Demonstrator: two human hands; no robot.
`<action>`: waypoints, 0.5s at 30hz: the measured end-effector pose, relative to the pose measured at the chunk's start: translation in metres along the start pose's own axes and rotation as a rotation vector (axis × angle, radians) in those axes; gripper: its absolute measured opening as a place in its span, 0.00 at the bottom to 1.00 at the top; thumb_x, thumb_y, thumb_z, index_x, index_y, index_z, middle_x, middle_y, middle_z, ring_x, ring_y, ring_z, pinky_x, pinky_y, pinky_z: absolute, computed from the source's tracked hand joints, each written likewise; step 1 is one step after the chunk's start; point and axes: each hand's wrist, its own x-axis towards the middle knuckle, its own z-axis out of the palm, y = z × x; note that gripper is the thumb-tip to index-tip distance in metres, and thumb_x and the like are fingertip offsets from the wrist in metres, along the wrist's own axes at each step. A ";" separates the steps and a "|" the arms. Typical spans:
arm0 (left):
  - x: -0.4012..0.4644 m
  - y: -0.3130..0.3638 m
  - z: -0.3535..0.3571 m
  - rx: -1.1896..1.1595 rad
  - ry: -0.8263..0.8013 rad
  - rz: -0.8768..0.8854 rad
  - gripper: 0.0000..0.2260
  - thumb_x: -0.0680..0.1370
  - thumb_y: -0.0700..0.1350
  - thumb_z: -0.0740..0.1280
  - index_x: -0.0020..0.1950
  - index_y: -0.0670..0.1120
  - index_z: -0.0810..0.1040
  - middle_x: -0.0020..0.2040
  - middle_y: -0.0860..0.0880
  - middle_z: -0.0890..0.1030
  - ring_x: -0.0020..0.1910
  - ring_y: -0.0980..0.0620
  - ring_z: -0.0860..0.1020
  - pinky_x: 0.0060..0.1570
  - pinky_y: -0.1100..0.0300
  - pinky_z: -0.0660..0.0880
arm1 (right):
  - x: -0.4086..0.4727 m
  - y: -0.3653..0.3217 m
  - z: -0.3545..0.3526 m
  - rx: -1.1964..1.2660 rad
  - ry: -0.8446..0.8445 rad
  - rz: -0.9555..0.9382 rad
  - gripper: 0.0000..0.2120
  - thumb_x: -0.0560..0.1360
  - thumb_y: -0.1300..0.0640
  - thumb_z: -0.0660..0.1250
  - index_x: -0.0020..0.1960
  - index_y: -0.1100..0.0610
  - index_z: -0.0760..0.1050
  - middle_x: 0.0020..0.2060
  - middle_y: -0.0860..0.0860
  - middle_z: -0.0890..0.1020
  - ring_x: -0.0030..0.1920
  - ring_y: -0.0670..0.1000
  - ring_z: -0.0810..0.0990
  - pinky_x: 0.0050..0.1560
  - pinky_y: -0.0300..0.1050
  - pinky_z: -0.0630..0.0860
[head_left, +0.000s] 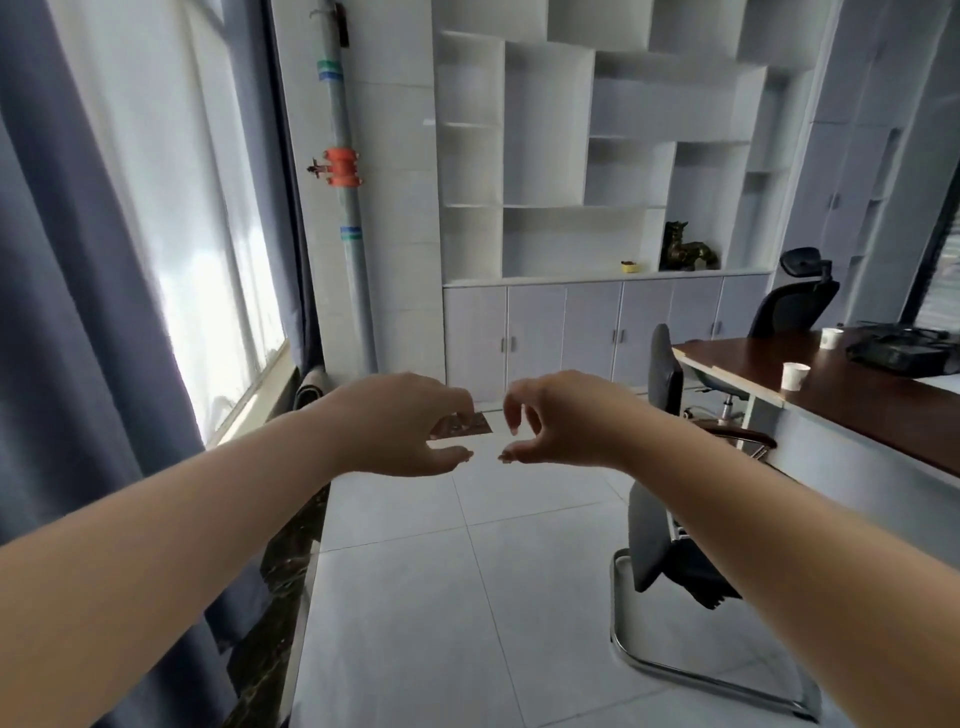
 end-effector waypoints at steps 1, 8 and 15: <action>0.011 -0.008 0.006 -0.009 -0.008 -0.011 0.16 0.76 0.58 0.61 0.61 0.53 0.70 0.41 0.59 0.70 0.37 0.61 0.69 0.43 0.65 0.71 | 0.012 0.009 0.002 0.009 -0.002 0.006 0.14 0.74 0.49 0.67 0.55 0.57 0.73 0.33 0.42 0.68 0.34 0.42 0.67 0.35 0.31 0.64; 0.087 -0.071 0.040 -0.013 -0.075 -0.049 0.17 0.77 0.58 0.61 0.63 0.53 0.69 0.42 0.57 0.71 0.39 0.58 0.70 0.43 0.64 0.70 | 0.102 0.058 0.025 -0.020 -0.034 -0.003 0.14 0.74 0.47 0.68 0.51 0.57 0.76 0.39 0.48 0.75 0.40 0.47 0.72 0.43 0.40 0.72; 0.171 -0.154 0.083 -0.009 -0.047 -0.045 0.18 0.77 0.56 0.61 0.66 0.54 0.67 0.44 0.57 0.71 0.43 0.57 0.70 0.46 0.63 0.71 | 0.219 0.102 0.067 -0.102 -0.051 -0.029 0.15 0.74 0.46 0.67 0.55 0.54 0.75 0.40 0.47 0.74 0.40 0.46 0.71 0.37 0.36 0.66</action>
